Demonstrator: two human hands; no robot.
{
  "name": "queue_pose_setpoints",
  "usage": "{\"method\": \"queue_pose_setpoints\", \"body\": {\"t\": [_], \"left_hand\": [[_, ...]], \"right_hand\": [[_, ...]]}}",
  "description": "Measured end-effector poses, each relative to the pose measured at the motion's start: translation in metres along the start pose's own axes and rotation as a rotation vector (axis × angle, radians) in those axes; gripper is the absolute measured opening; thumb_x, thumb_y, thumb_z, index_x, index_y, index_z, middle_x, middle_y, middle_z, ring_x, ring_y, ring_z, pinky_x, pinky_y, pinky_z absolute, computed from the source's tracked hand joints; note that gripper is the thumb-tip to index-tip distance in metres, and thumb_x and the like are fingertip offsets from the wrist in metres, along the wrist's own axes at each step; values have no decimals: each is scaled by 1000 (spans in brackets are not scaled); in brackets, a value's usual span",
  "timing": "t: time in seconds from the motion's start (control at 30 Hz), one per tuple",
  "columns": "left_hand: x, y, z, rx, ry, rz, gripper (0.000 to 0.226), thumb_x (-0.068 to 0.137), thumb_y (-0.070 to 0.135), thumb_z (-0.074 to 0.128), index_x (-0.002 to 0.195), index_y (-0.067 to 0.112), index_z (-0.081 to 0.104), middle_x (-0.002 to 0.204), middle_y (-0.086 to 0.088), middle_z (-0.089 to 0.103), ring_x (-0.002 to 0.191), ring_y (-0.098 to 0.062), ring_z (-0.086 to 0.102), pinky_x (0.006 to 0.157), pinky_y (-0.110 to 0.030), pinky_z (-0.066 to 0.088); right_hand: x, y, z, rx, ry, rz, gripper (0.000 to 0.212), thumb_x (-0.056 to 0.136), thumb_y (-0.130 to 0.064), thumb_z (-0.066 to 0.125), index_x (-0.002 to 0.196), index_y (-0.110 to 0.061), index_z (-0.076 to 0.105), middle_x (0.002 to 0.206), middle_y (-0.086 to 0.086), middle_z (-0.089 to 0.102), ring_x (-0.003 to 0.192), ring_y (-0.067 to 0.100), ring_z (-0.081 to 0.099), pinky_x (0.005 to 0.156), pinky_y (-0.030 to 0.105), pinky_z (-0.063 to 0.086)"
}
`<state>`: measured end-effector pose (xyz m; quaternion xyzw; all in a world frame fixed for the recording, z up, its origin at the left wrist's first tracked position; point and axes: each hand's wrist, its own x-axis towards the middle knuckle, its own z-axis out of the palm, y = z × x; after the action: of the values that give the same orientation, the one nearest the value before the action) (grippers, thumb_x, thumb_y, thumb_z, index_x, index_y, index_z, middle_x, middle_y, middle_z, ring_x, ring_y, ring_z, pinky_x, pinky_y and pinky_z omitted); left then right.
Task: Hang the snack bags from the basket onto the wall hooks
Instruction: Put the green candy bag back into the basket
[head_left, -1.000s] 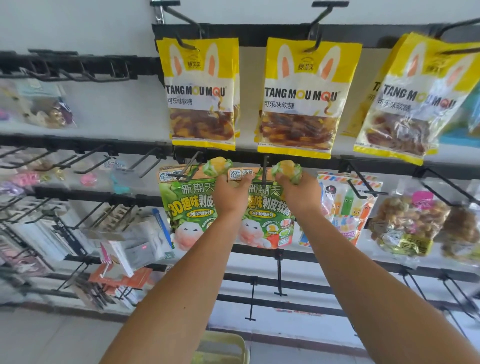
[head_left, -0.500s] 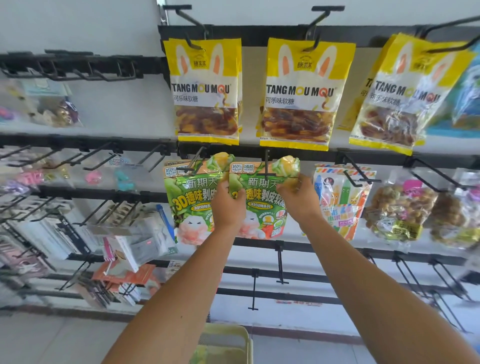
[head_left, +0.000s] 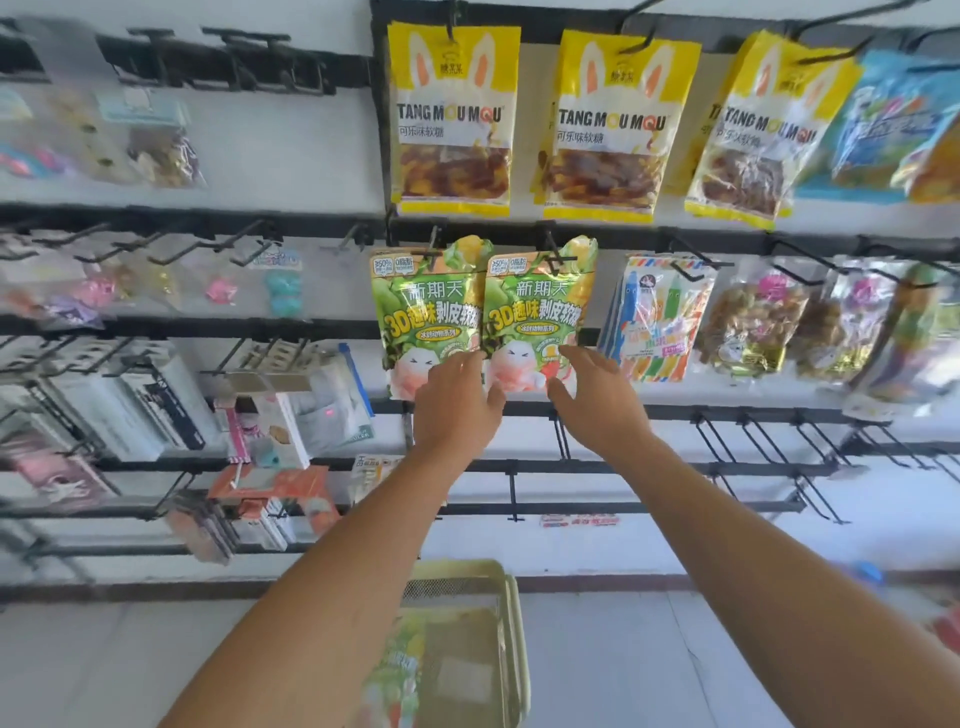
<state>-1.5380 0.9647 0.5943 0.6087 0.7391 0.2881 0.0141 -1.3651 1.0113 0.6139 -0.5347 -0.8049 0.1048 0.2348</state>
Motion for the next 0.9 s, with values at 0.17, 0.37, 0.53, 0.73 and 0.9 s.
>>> {"method": "queue_pose_setpoints", "body": {"t": [0.17, 0.37, 0.53, 0.73, 0.9], "left_hand": [[-68, -36, -11, 230, -94, 117, 51, 98, 43, 47, 142, 17, 48, 140, -4, 55, 126, -29, 51, 95, -44, 46], [-144, -77, -23, 282, -205, 57, 46, 98, 42, 47, 137, 18, 51, 136, -5, 57, 123, -30, 54, 91, -42, 47], [-219, -96, -31, 285, -265, -29, 46, 99, 42, 47, 136, 16, 52, 131, -6, 59, 119, -28, 58, 88, -43, 52], [-327, -116, -15, 294, -416, -151, 49, 100, 41, 46, 143, 19, 47, 142, -4, 54, 126, -27, 52, 93, -41, 48], [-396, -145, -3, 273, -488, -182, 44, 101, 41, 45, 139, 21, 50, 140, 0, 55, 124, -26, 52, 91, -40, 46]], "right_hand": [[-70, -30, 13, -232, -111, -68, 52, 101, -39, 45, 149, -20, 37, 156, 1, 36, 142, 26, 31, 111, 46, 33], [-137, -44, 34, -280, -222, -100, 53, 102, -40, 41, 151, -22, 33, 159, 1, 30, 146, 24, 26, 115, 46, 27], [-195, -45, 58, -216, -266, -99, 51, 101, -39, 43, 148, -19, 37, 155, 2, 37, 142, 26, 33, 113, 48, 32], [-286, -40, 117, -105, -379, -75, 49, 98, -35, 47, 144, -18, 43, 150, 3, 45, 138, 27, 37, 110, 46, 35], [-353, -55, 160, -84, -456, -86, 47, 99, -35, 48, 142, -17, 46, 145, 1, 49, 136, 26, 40, 105, 45, 36]]}}
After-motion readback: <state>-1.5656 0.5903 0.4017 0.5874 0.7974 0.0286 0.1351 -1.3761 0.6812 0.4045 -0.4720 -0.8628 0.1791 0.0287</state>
